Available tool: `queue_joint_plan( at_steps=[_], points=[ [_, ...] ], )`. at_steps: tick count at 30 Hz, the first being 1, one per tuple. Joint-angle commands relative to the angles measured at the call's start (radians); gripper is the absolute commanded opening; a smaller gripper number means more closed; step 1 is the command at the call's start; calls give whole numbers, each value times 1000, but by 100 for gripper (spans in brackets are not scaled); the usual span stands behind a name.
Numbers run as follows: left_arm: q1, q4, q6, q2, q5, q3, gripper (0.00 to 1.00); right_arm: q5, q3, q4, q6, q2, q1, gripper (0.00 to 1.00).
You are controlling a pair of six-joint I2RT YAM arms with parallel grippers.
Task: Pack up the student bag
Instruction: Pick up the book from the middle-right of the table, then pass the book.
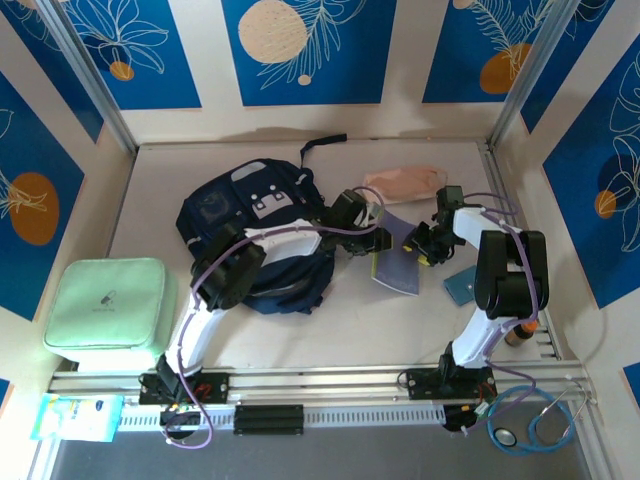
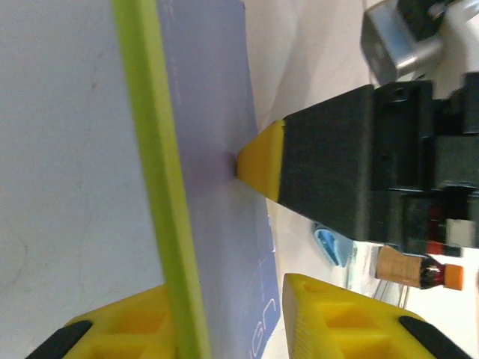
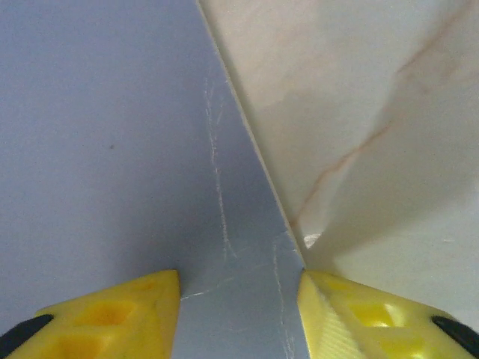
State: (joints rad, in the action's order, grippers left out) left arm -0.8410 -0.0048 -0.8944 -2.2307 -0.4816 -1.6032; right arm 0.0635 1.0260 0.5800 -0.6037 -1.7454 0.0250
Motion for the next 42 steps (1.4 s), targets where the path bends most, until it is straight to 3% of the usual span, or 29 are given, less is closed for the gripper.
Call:
queue_joint_plan(
  at_steps=[1,10,13,20,26,29,35,42],
  points=[
    [-17,-49,-37,-27,-5,-36,30,67,-33,17,-18,-42,-18,42],
    [0,-67,-22,36,47,2,20,69,-35,8,-15,-22,-14,43],
    [7,-67,-20,76,78,34,12,92,-51,-23,-21,24,-10,45],
    [51,-73,8,213,147,110,0,224,-147,-169,-72,221,-10,61],
    [126,13,-45,387,179,241,0,436,-289,-434,-266,406,-27,77],
    [164,108,-115,475,188,323,0,476,-344,-588,-412,470,-87,84],
    [201,270,-244,613,262,461,0,449,-426,-954,-737,504,-223,91],
    [203,391,-340,687,357,545,0,392,-410,-1134,-874,437,-330,87]
  ],
)
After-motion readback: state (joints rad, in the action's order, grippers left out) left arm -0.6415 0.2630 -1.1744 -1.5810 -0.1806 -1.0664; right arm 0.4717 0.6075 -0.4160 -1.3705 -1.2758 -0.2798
